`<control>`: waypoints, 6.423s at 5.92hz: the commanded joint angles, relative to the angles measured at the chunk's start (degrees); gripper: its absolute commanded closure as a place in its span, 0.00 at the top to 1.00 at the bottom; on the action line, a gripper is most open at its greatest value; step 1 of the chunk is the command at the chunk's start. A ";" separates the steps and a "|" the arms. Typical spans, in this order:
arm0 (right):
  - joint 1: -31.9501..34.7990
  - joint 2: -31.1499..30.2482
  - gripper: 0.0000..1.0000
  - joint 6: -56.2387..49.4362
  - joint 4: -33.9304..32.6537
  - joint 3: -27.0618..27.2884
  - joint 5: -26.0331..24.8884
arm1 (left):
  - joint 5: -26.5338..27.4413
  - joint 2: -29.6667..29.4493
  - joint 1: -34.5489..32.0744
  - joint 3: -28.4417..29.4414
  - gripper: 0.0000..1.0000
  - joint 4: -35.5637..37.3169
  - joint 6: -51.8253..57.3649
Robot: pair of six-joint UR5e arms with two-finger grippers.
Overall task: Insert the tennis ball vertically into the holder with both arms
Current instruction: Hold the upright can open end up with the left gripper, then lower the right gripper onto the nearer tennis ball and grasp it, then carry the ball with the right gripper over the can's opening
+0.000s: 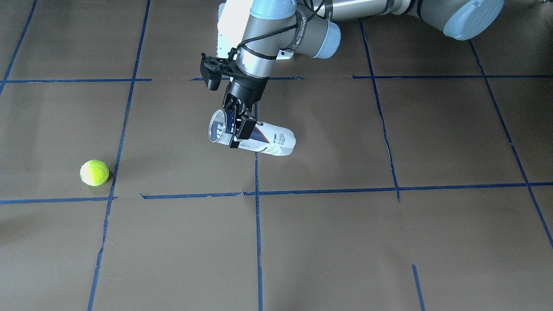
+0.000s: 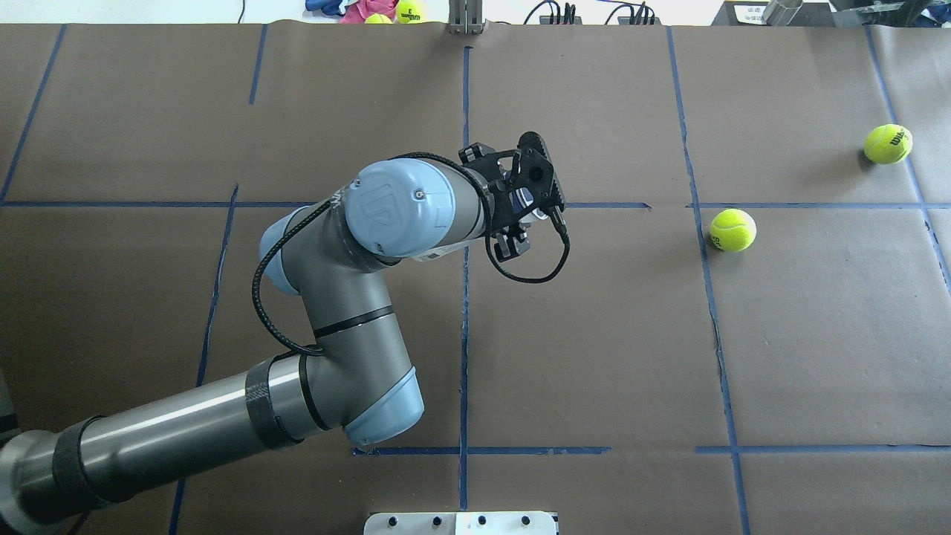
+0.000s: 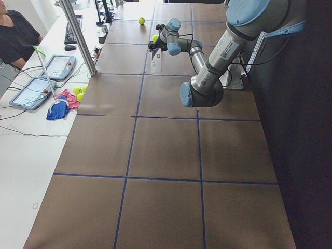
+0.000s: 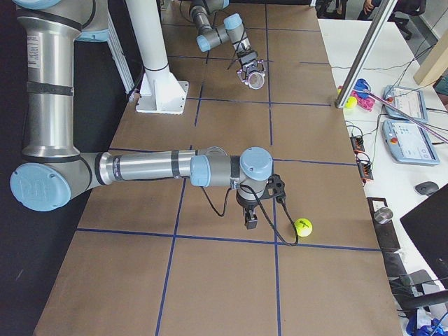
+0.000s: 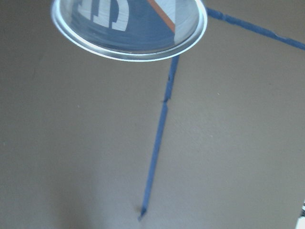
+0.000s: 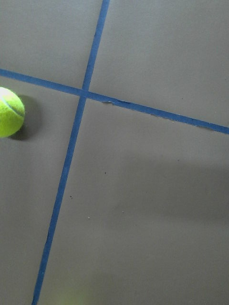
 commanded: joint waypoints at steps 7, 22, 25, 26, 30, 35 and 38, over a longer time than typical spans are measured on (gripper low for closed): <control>-9.56 7.01 1.00 6.64 4.82 -0.87 0.41 | 23.94 8.77 8.13 12.88 0.76 -58.34 -16.71; -33.57 23.04 1.00 39.25 5.00 -6.76 -15.05 | 25.61 11.85 11.13 16.50 0.89 -68.10 -16.71; -36.03 23.74 1.00 39.16 7.37 -8.78 -20.83 | 25.61 11.68 11.13 16.41 0.95 -68.10 -16.71; -36.12 23.74 1.00 39.07 7.37 -9.31 -20.94 | 25.61 11.68 11.13 16.41 0.95 -68.10 -16.71; -37.09 23.57 0.97 38.90 7.37 -10.72 -20.94 | 25.61 11.68 11.13 16.41 0.96 -68.10 -16.71; -37.27 25.84 0.03 43.34 6.50 -1.39 -18.58 | 25.61 11.85 11.13 16.41 0.96 -68.10 -16.71; -41.38 36.97 0.03 71.25 7.28 5.70 -11.45 | 25.61 12.11 11.56 16.41 0.96 -68.10 -16.71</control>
